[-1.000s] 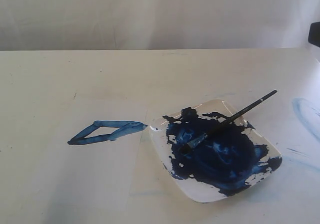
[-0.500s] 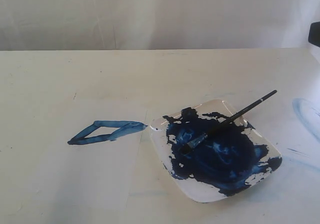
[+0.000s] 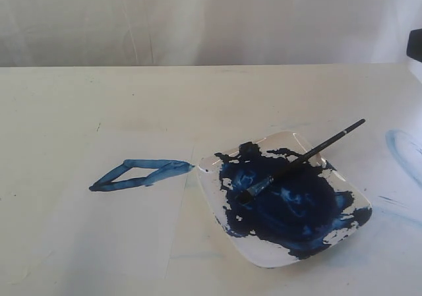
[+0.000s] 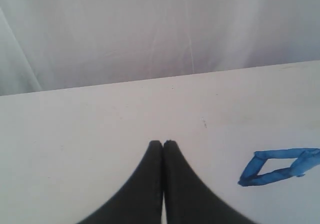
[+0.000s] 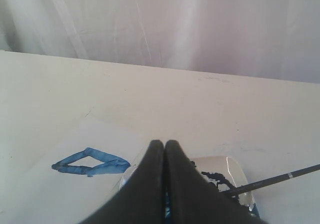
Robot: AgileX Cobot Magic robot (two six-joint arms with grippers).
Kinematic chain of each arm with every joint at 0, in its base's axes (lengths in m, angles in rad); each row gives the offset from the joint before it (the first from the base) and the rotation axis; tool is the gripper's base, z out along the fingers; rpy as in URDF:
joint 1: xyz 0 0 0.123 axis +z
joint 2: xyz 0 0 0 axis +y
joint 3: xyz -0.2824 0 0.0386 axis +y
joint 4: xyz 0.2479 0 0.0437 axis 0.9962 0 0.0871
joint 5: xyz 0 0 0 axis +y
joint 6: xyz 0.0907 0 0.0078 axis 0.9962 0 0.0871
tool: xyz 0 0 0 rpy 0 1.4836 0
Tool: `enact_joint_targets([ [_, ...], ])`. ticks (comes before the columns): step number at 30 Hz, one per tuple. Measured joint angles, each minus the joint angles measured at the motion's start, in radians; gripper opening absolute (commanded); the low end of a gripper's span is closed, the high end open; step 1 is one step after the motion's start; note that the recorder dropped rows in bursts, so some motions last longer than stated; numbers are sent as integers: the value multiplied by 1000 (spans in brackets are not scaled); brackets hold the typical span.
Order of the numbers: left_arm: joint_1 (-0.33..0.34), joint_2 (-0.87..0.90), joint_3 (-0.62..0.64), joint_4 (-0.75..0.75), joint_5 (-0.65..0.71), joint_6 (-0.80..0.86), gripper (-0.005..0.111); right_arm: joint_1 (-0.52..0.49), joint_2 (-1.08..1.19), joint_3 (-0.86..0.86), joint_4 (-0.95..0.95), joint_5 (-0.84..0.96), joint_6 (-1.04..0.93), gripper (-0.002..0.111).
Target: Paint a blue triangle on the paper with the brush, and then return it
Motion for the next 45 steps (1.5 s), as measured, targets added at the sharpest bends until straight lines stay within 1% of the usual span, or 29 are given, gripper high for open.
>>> enact_joint_targets([
  [6, 0, 0, 0, 192, 0, 6, 0, 0, 0, 0, 0, 0, 0, 0],
  [11, 0, 0, 0, 242, 0, 7, 0, 0, 0, 0, 0, 0, 0, 0],
  [14, 0, 0, 6, 246, -6, 7, 0, 0, 0, 0, 0, 0, 0, 0],
  [16, 0, 0, 33, 246, -29, -16, 0, 0, 0, 0, 0, 0, 0, 0],
  [21, 0, 0, 163, 249, -85, -87, 0, 0, 0, 0, 0, 0, 0, 0],
  [27, 0, -2, 269, 251, -91, -123, 0, 0, 0, 0, 0, 0, 0, 0],
  [29, 0, -2, 283, 240, -91, -127, 0, 0, 0, 0, 0, 0, 0, 0],
  [34, 0, -2, 331, 150, -102, -147, 0, 0, 0, 0, 0, 0, 0, 0],
  [37, 0, -2, 369, 133, -97, -226, 0, 0, 0, 0, 0, 0, 0, 0],
  [40, 0, -2, 380, 125, -97, -287, 0, 0, 0, 0, 0, 0, 0, 0],
  [45, -17, -2, 380, 125, -98, -296, 0, 0, 0, 0, 0, 0, 0, 0],
])
